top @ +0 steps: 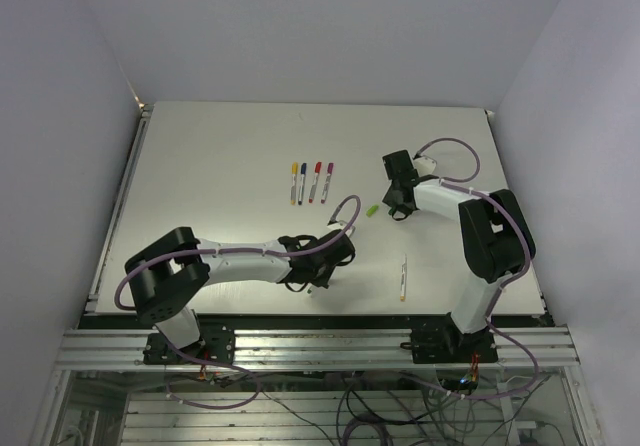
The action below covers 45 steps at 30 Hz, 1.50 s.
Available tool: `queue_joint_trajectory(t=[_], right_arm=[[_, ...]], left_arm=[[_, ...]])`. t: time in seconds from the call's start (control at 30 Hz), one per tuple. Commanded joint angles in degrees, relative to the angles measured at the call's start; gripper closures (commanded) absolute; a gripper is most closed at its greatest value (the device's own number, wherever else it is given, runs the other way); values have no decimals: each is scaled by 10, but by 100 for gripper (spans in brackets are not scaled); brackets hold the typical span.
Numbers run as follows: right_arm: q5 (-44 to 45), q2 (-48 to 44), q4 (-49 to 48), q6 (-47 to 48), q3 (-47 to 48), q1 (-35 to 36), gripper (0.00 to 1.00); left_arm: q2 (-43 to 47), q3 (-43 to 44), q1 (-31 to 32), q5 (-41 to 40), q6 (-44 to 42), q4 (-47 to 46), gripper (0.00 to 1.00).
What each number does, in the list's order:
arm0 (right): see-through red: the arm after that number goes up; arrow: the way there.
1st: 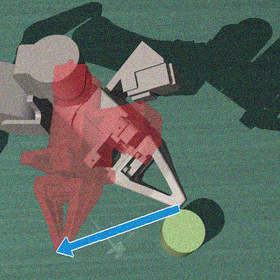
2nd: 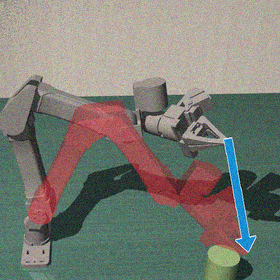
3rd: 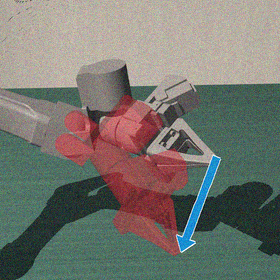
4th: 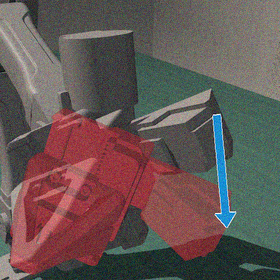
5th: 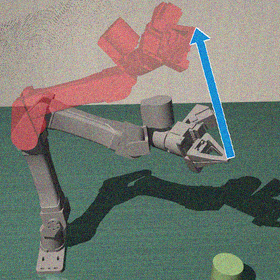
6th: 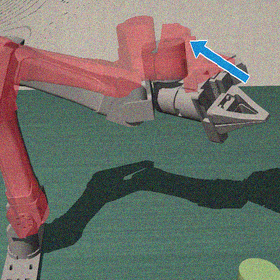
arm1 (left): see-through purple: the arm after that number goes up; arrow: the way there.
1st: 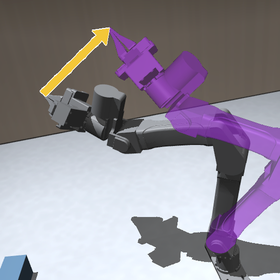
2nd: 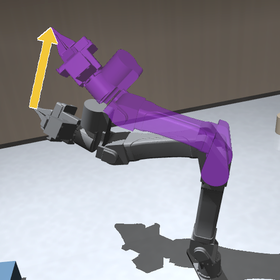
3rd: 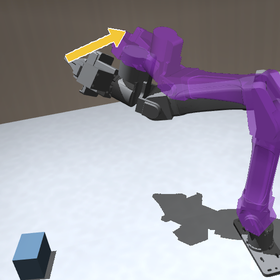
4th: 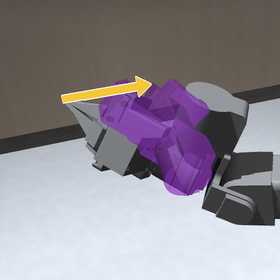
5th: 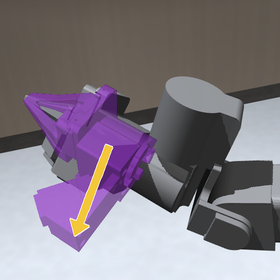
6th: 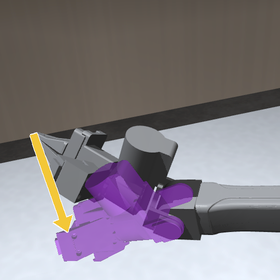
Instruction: Insert the pens into the pen caps
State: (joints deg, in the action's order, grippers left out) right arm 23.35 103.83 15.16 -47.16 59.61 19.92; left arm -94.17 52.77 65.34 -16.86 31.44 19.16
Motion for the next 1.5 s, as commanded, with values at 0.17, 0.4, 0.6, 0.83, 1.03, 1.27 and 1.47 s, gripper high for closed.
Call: queue_joint_trajectory(t=[0.17,0.4,0.6,0.83,1.03,1.27,1.47], right_arm=[[20,10,58,-25,-2,-2,86],[5,-23,54,-15,-53,-2,100],[-45,-99,-30,30,-96,-2,100],[-89,-256,-108,94,-138,6,100],[-110,-396,-157,124,-193,39,100],[-94,-489,-235,128,-239,148,100],[-97,-515,-322,99,-273,202,100]], left_arm=[[24,-1,-3,6,-6,5,93],[36,-7,-5,14,-7,-6,93],[75,-28,-6,13,-13,-47,93],[155,-56,-6,10,-32,-121,93],[226,-118,-6,46,-37,-239,93],[263,-160,-4,73,-29,-345,93],[299,-185,-5,67,-14,-414,93]])
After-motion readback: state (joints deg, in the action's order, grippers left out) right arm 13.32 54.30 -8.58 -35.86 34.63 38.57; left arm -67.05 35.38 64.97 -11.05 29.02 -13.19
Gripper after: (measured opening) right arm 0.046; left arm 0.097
